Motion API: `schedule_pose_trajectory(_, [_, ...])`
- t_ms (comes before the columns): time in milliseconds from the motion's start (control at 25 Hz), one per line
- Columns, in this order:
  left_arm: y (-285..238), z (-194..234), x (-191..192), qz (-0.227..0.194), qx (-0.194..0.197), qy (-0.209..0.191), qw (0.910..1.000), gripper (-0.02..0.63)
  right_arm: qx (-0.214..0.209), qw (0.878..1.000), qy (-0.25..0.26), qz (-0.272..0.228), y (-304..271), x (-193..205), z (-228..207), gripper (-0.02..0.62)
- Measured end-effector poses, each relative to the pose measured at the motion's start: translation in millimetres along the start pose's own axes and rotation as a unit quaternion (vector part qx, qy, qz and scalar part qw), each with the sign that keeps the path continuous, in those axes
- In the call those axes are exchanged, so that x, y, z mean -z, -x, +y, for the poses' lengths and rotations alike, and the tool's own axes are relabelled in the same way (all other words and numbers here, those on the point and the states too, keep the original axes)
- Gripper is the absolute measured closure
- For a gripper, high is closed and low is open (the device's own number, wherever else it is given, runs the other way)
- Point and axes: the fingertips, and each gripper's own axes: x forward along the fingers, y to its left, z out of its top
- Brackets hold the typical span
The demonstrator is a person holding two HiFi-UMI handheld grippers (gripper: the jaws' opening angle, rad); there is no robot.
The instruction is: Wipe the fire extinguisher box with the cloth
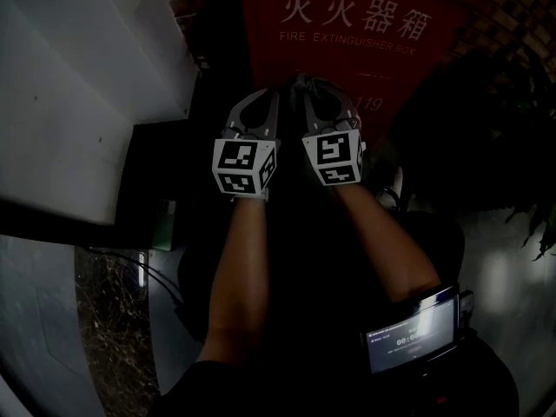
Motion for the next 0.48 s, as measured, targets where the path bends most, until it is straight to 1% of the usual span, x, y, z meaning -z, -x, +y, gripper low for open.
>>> schedule_pose_trajectory(80, [-3.5,-11.8,4.1,0.005,0.015,-0.006,0.9999,0.603,0.013,1.000,-0.004,0.006,7.2,8.0,-15.4,0.560])
schedule_pose_trajectory(200, [-6.2,-24.5,10.6,0.014,0.032,-0.013,0.9993,0.603,0.032,0.999,-0.023,0.007,17.1,20.6,-37.0,0.560])
schedule_pose_trajectory(360, [-5.3,-35.0,15.6,0.013,0.044,0.009,0.9989,0.603,0.065,0.997,-0.038,0.013,32.3,33.5,-68.4,0.560])
schedule_pose_trajectory(480, [-5.2,-44.6,19.4,0.016,0.053,0.006,0.9984,0.603,0.092,0.994,-0.048,0.020,43.8,41.7,-91.9,0.560])
